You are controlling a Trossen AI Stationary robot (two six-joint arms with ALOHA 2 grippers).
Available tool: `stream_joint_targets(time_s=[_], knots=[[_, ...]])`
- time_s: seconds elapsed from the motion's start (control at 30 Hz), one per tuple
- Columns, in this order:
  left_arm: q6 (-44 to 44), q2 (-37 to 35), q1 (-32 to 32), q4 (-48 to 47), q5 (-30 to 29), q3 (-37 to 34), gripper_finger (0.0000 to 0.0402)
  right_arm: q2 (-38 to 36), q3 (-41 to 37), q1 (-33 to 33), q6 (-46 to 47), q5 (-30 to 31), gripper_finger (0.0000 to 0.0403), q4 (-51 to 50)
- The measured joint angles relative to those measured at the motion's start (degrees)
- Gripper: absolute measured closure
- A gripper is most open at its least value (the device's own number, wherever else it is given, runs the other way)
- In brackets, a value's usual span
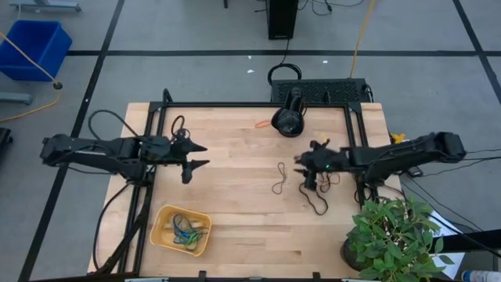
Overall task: Pick and place rubber bands into bin
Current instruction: Put the red rubberband into the yellow bin
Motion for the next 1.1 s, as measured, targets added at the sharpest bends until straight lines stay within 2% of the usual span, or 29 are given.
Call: stream_joint_targets(time_s=[0.2,0.4,0.63,1.1], knots=[[-0.6,0.4,0.6,1.1,0.0,-3.0,0.0179,7.7,0.0,6.2,7.3,-3.1,0.0273,-2.6],[-0.6,0.4,0.6,2.9,0.0,-3.8,0.0179,11.9,0.0,10.5,12.3,-2.8,0.0273,-1.7],[-0.4,0.4,0.6,5.7,-0.5,-3.8,0.0179,12.6,0.0,11.7,14.0,0.1,0.0273,-4.5],[-0.4,0.4,0.6,6.7,-0.5,-3.8,0.0179,11.3,0.1,10.9,12.4,1.6,0.0273,-11.4]])
